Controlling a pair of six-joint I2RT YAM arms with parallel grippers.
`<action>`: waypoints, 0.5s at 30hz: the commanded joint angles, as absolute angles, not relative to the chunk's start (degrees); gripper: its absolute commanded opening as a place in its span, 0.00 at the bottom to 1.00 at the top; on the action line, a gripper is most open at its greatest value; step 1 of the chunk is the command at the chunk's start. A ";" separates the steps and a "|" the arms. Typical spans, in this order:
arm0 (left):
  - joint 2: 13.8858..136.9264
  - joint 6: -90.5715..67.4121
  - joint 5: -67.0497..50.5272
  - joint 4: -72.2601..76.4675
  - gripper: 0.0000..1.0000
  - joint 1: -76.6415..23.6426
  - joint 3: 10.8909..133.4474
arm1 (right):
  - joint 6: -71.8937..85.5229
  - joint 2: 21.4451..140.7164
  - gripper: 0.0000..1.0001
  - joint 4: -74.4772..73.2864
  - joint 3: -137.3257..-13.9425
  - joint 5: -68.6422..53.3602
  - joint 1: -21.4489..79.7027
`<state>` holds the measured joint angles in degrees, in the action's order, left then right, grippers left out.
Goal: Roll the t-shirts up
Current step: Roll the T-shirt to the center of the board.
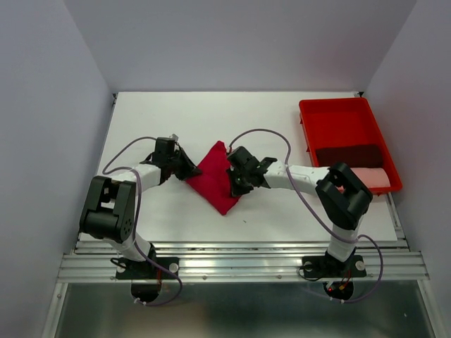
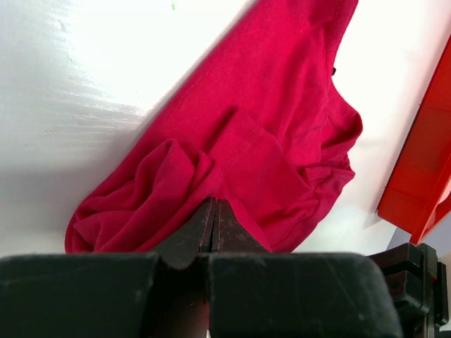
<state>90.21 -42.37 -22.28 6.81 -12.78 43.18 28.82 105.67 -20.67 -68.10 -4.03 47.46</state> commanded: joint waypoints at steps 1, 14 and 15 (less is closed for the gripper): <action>87.82 -40.34 -22.50 5.19 0.00 -13.01 45.88 | 28.39 101.00 0.04 -23.37 -68.90 4.65 49.56; 83.40 -39.64 -18.28 -1.67 0.00 -13.01 45.88 | 29.53 102.39 0.04 -22.77 -73.83 2.82 53.44; 83.67 -39.64 -18.28 -1.50 0.00 -12.92 45.53 | 29.71 102.83 0.04 -22.24 -73.48 2.46 53.44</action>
